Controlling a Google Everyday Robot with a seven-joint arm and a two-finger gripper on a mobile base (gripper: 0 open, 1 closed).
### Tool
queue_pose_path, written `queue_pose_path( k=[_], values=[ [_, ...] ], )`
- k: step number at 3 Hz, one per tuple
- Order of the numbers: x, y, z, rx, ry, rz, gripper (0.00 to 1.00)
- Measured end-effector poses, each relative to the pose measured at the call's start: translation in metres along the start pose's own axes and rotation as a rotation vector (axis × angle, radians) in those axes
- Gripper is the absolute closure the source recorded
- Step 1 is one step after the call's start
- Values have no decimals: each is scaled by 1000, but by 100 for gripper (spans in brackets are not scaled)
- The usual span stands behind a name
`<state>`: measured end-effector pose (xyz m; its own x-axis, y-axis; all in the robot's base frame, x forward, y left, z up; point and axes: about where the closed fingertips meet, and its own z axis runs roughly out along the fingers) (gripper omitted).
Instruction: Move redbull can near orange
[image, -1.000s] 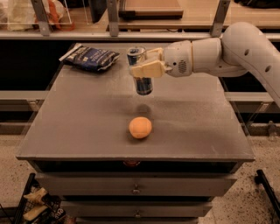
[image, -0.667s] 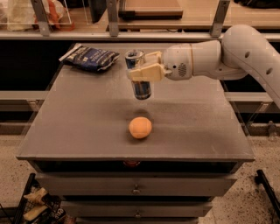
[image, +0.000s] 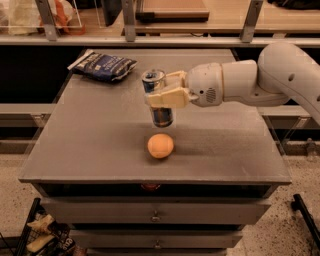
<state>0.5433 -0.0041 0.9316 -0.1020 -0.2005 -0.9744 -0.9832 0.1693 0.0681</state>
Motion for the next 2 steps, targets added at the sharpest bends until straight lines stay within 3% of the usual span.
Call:
queue_pose_path(
  k=[2],
  values=[
    [22, 6, -5, 20, -28, -53, 100]
  ],
)
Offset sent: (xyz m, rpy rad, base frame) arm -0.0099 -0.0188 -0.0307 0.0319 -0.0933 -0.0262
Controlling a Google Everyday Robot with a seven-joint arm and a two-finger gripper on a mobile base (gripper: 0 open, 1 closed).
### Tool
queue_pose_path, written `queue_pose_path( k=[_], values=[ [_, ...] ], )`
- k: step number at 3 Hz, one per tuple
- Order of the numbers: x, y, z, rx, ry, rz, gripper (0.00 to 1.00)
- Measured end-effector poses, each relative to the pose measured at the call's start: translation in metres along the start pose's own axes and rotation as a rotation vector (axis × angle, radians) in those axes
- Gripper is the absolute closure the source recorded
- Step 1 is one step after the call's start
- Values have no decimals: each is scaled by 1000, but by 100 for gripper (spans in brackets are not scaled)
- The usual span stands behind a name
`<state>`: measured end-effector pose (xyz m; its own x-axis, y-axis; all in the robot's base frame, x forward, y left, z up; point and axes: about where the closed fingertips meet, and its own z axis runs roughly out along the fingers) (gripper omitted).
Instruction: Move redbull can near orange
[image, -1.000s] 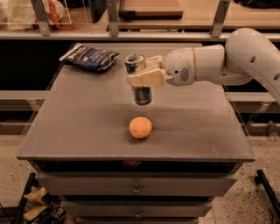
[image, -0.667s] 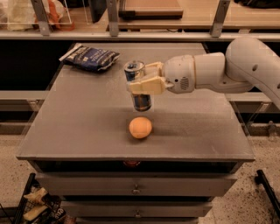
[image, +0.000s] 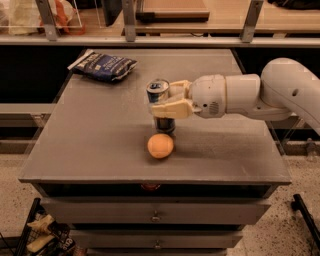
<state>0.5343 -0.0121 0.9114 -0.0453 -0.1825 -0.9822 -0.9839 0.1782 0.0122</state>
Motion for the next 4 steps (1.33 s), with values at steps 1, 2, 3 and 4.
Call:
queue_pose_path(
  k=[1, 2, 3, 4],
  values=[
    [5, -1, -1, 3, -18, -13, 81],
    [7, -1, -1, -1, -29, -21, 57],
    [8, -1, 0, -11, -35, -25, 35],
    [8, -1, 0, -21, -36, -24, 11]
  ],
)
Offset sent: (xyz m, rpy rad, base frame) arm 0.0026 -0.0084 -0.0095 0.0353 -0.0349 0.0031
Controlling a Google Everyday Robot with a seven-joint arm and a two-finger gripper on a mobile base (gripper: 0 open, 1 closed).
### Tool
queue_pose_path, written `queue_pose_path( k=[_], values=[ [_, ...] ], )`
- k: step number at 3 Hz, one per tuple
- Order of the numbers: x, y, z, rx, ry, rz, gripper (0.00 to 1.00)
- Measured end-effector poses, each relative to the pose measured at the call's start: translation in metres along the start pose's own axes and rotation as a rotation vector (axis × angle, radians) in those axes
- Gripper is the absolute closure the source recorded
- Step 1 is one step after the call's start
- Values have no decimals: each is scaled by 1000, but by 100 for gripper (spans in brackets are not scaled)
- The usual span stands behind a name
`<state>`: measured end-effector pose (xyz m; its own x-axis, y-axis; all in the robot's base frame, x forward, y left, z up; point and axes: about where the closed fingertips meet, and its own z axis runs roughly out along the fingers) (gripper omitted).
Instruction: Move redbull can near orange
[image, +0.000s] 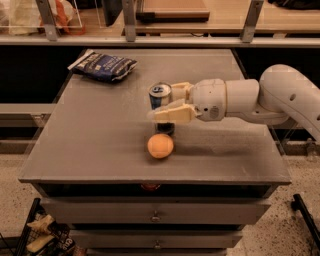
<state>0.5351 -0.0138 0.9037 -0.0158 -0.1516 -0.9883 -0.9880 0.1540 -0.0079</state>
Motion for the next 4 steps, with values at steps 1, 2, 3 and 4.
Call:
queue_pose_path(
  k=[1, 2, 3, 4],
  values=[
    [-1, 1, -1, -11, 7, 6, 0],
    [-4, 3, -11, -27, 72, 16, 0],
    [-10, 9, -32, -43, 232, 28, 0],
    [-6, 23, -63, -45, 459, 50, 0]
  ],
)
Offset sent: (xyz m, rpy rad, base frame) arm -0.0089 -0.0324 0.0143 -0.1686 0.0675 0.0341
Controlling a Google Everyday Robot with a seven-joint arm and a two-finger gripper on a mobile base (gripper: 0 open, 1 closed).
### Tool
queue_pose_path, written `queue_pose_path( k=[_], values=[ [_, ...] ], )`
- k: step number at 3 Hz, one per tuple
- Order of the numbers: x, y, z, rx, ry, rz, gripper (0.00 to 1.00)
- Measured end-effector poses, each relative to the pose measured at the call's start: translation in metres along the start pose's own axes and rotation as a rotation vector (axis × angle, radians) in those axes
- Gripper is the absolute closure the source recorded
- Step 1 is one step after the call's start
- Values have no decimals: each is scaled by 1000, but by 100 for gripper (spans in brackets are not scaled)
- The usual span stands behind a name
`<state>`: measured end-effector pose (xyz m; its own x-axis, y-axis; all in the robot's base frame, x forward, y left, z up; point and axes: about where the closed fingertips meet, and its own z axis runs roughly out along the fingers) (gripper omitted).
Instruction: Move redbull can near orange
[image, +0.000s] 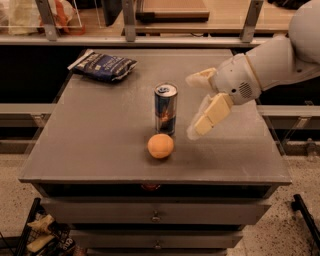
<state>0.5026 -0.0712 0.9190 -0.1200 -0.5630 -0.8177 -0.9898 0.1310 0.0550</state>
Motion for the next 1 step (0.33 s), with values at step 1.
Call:
queue_pose_path(
  k=[1],
  values=[
    [8, 4, -1, -13, 29, 6, 0]
  ],
)
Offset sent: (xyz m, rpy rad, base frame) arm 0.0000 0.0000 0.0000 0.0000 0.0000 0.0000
